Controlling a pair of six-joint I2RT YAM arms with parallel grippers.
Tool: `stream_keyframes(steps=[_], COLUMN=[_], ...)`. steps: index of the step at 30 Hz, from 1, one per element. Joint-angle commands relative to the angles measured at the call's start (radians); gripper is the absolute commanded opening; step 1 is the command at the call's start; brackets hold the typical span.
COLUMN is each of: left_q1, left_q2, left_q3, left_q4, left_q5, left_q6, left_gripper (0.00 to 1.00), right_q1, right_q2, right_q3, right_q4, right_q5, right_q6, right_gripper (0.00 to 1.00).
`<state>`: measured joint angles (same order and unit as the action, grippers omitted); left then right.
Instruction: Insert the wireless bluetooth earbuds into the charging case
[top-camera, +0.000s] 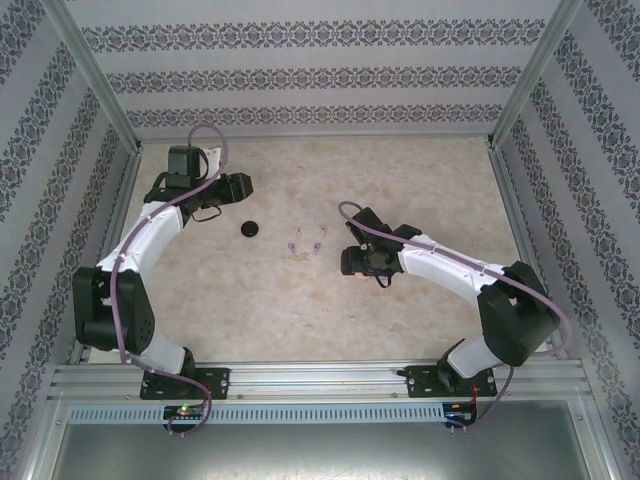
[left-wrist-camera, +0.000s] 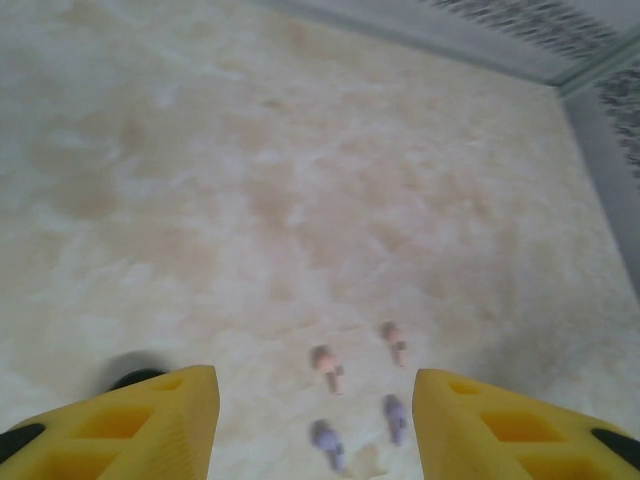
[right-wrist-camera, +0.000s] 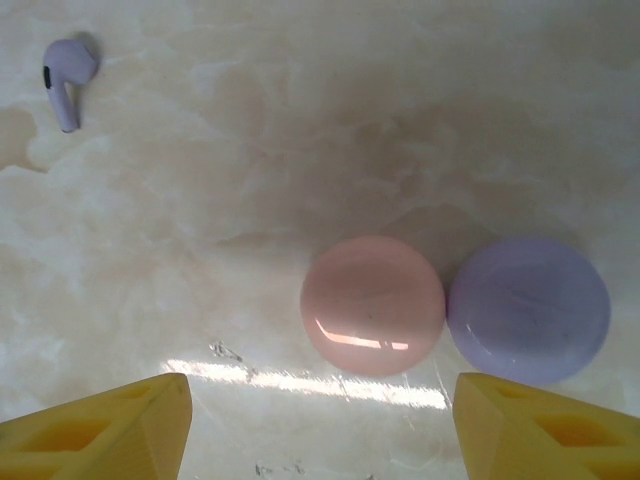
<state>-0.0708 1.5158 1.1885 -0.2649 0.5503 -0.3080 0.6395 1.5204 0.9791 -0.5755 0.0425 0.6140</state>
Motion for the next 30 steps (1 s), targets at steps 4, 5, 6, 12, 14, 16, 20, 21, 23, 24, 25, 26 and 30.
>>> stream_keyframes(steps=[4,5,6,12,14,16,20,21,23,24,25,26,30], left_q1=[-0.056,-0.057,-0.056,-0.057,-0.057,-0.057,-0.057,-0.056,-0.055,-0.056,-0.056,-0.057,-0.057], left_q2=[-0.106,-0.123,-0.141,-0.181,-0.179,-0.181,-0.182,-0.181,-0.183,-0.184,-0.184,-0.185,-0.187], left_q3=[-0.049,-0.052,-0.055,-0.002,0.016,0.023,0.022,0.022,0.023,0.025,0.027,0.029,0.038], left_q4=[0.128,0.137,0.147,0.117,0.1,0.099,0.111,0.115,0.115,0.113,0.113,0.11,0.105], left_q5=[0.018,0.014,0.007,0.012,0.014,0.019,0.025,0.027,0.027,0.025,0.022,0.02,0.017], left_q6=[-0.046,-0.05,-0.053,-0.022,-0.01,-0.005,-0.009,-0.008,-0.001,0.003,0.006,0.009,0.014], left_gripper=[0.55,0.56,0.57,0.61,0.61,0.62,0.68,0.69,0.7,0.7,0.7,0.71,0.72], right_q1=[-0.005,-0.008,-0.011,-0.012,-0.012,-0.013,-0.014,-0.014,-0.016,-0.016,-0.015,-0.017,-0.018], right_q2=[0.092,0.107,0.126,0.194,0.206,0.218,0.242,0.247,0.257,0.262,0.267,0.272,0.297], right_q3=[0.116,0.128,0.138,0.174,0.177,0.18,0.179,0.177,0.173,0.171,0.17,0.171,0.177], right_q4=[-0.057,-0.065,-0.072,-0.111,-0.122,-0.134,-0.147,-0.148,-0.147,-0.144,-0.144,-0.144,-0.142], right_q5=[0.032,0.029,0.024,0.014,0.02,0.027,0.027,0.026,0.021,0.02,0.021,0.023,0.022], right_q6=[-0.154,-0.165,-0.176,-0.228,-0.243,-0.256,-0.271,-0.273,-0.277,-0.28,-0.282,-0.284,-0.289], right_gripper=[0.72,0.72,0.72,0.72,0.72,0.72,0.72,0.72,0.72,0.72,0.72,0.72,0.7])
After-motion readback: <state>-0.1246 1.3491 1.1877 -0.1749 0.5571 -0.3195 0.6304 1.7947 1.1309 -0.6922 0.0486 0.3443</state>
